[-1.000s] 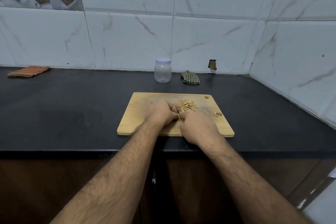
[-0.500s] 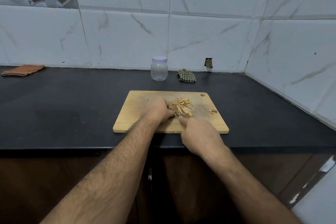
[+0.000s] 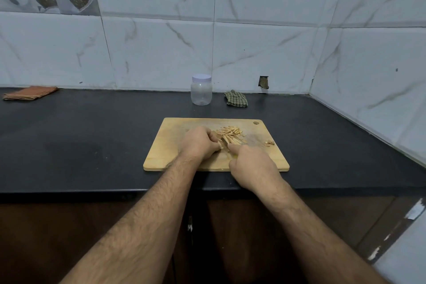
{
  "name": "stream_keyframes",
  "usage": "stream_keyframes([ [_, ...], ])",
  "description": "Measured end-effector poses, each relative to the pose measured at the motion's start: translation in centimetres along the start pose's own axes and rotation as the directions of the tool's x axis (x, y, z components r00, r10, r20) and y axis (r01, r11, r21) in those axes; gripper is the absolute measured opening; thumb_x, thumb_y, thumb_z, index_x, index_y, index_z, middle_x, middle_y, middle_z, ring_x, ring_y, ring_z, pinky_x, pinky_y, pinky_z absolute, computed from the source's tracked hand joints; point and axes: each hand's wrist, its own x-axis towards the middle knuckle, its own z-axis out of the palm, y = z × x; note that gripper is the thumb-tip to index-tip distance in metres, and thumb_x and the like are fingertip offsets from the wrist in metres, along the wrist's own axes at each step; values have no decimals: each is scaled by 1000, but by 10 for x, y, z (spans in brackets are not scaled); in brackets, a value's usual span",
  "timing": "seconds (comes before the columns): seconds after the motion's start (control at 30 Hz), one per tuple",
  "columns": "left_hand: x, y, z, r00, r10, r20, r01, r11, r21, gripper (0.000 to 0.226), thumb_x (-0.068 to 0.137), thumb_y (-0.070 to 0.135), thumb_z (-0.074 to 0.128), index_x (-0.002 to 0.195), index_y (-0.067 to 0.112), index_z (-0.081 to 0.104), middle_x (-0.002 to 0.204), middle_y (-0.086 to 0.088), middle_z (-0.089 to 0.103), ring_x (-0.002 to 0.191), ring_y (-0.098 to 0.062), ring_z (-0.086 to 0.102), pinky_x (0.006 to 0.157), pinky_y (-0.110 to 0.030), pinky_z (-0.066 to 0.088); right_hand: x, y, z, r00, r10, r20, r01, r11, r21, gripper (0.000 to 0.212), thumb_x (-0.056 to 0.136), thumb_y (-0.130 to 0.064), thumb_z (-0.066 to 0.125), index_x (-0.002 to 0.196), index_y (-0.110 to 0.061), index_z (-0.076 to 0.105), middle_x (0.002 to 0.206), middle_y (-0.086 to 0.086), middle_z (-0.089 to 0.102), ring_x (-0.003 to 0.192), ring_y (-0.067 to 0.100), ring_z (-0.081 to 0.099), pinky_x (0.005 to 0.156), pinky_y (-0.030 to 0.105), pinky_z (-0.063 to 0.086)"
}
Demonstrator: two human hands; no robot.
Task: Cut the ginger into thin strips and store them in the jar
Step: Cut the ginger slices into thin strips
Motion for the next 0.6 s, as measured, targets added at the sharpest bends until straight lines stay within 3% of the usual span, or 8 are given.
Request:
stream_keyframes([
  [0.2,4,0,-1,998,-43,52,46,997,-55,24,77,20,72,56,19,61,67,9,67,67,-12,60,61,-23,47,8,-4,0,1000,-29,7,29,999,-22,55,96,-15,44,147,-34,44,136,3,58,120,23,54,91,34,49],
  [0.3,6,1,0,995,-65,78,71,995,-76,24,79,21,74,58,20,63,66,8,66,58,-11,55,62,-25,49,10,-6,1,999,-28,18,28,999,-23,58,94,-14,44,148,-35,42,136,4,58,120,23,54,92,34,49],
  [0.43,6,1,0,993,-68,101,77,994,-83,16,80,24,75,67,20,68,67,7,67,55,-11,52,57,-23,46,12,-7,2,999,-33,31,35,999,-38,59,94,-14,44,148,-37,41,137,3,58,120,21,54,91,34,48],
  [0.6,6,2,-1,989,-90,114,102,989,-103,19,80,25,75,64,19,66,69,5,69,55,-12,53,59,-23,46,13,-10,3,999,-32,29,34,997,-74,57,96,-12,44,147,-37,42,132,4,60,116,22,56,86,34,48],
])
